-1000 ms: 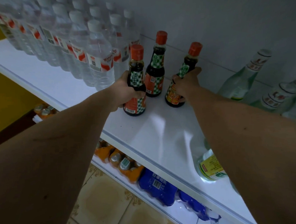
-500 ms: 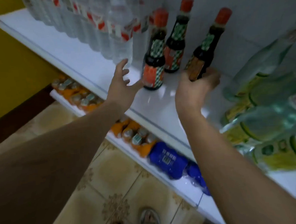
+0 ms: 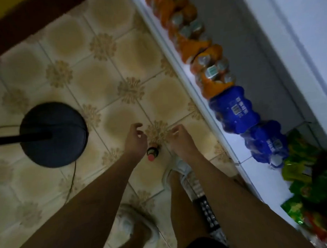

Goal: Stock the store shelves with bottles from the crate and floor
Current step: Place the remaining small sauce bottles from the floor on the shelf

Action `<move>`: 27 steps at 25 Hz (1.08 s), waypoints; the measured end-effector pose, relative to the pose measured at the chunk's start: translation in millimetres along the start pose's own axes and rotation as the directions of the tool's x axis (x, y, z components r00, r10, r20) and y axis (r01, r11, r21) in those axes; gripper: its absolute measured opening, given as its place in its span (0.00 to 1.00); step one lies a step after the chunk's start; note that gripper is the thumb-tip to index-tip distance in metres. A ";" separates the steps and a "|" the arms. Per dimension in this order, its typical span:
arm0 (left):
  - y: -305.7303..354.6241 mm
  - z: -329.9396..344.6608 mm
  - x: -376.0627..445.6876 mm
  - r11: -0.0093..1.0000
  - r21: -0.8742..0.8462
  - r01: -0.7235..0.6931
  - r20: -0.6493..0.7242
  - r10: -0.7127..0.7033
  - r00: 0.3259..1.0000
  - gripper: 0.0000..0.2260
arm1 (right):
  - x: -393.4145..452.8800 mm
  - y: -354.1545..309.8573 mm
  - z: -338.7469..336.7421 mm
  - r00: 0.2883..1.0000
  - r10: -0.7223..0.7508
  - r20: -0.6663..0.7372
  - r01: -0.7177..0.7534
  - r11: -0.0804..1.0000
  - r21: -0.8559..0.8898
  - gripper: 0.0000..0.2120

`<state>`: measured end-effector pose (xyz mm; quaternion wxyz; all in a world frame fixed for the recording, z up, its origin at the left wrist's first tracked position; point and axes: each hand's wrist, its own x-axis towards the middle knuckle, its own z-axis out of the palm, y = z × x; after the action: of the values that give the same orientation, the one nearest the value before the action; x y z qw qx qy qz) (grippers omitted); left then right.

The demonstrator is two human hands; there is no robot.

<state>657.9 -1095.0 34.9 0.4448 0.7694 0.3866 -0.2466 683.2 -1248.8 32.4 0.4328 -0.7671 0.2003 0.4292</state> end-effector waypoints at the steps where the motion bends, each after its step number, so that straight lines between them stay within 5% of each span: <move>1: -18.8 1.4 7.2 0.996 0.015 0.090 0.040 -0.091 0.995 0.17 | 10.1 11.7 18.0 0.992 0.066 0.111 -0.057 0.995 -0.083 0.09; 4: -65.2 13.1 30.3 0.976 0.042 0.214 0.141 -0.218 0.966 0.22 | 37.6 45.4 69.0 0.951 0.140 0.276 -0.031 0.931 -0.364 0.11; 9: -114.2 28.8 51.4 0.978 0.164 0.127 0.227 -0.163 0.960 0.22 | 73.5 84.1 128.5 0.940 0.147 0.309 0.060 0.817 -0.573 0.29; 18: -154.0 18.2 94.0 0.944 0.328 -0.029 0.337 -0.088 0.937 0.25 | 116.8 122.2 169.2 0.942 0.199 0.269 0.001 0.803 -0.596 0.22; 22: -155.8 4.6 105.0 0.945 0.323 -0.057 0.317 -0.051 0.947 0.24 | 119.9 122.1 170.3 0.976 0.075 0.203 0.073 0.771 -0.633 0.10; 27: -152.9 -10.8 98.1 0.927 0.358 -0.116 0.329 -0.008 0.944 0.22 | 121.3 71.3 140.0 0.983 -0.018 0.185 0.134 0.754 -0.643 0.11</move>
<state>590.7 -1002.0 -106.3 0.3550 0.7990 0.2327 -0.4259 633.8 -1162.8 -139.5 0.1709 -0.8383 -0.0302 0.5168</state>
